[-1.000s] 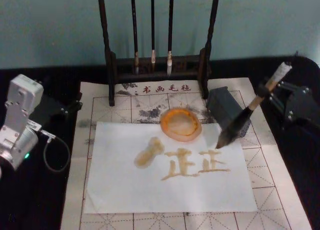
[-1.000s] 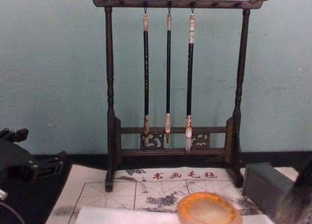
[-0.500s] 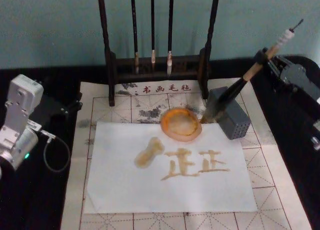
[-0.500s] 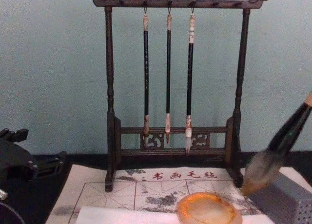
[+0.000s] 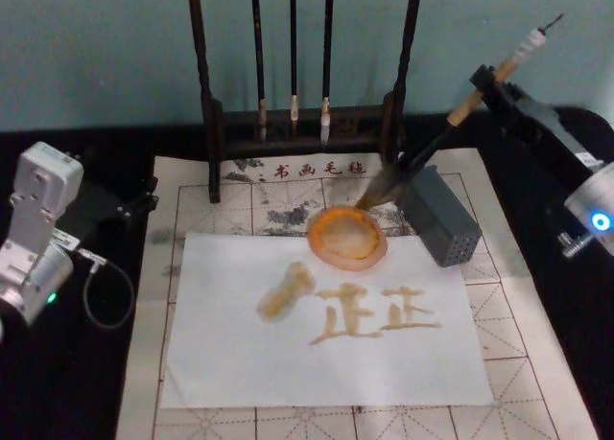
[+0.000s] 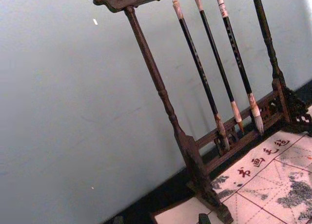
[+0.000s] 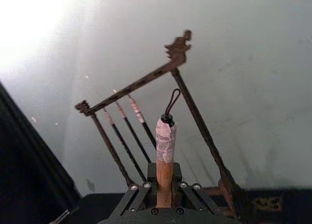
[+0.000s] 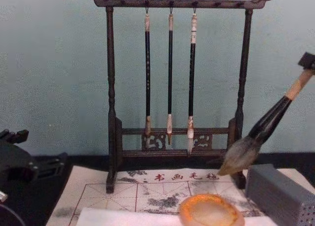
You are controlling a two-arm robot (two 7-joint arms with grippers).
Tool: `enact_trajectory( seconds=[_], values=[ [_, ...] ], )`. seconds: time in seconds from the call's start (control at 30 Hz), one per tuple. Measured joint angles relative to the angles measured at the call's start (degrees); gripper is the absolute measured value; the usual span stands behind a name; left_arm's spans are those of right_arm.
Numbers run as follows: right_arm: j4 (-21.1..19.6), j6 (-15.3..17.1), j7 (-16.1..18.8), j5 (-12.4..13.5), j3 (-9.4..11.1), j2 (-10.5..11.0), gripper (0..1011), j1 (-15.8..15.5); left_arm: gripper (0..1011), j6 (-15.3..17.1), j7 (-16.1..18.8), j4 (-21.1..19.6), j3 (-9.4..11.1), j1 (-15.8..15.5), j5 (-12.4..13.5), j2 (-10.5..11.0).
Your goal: Pick up the brush from the inkstone, write on the paper, then place the brush back to its original position.
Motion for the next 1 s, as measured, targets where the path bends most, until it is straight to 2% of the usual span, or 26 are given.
enact_trajectory(
  seconds=[0.1, 0.2, 0.4, 0.53, 0.77, 1.0],
  values=[
    [1.0, 1.2, -1.3, 1.0, -0.5, -0.6, 187, 1.1, 1001, 0.0, 0.0, 0.0, 0.0, 0.0, 0.0, 0.0],
    [2.6, 3.3, -3.9, 2.6, -1.3, -1.5, 187, 2.8, 1001, 0.0, 0.0, 0.0, 0.0, 0.0, 0.0, 0.0],
    [4.7, 4.8, -8.4, 4.0, -2.2, -2.9, 187, 4.6, 1001, 0.0, 0.0, 0.0, 0.0, 0.0, 0.0, 0.0],
    [6.4, 6.6, -11.9, 5.8, -2.8, -4.0, 187, 6.0, 1001, 0.0, 0.0, 0.0, 0.0, 0.0, 0.0, 0.0],
    [8.1, 8.4, -15.5, 8.4, -3.3, -4.8, 187, 7.0, 1001, 0.0, 0.0, 0.0, 0.0, 0.0, 0.0, 0.0],
    [8.7, 8.5, -18.2, 10.0, -3.8, -5.4, 187, 7.2, 1001, 0.0, 0.0, 0.0, 0.0, 0.0, 0.0, 0.0]
  ],
)
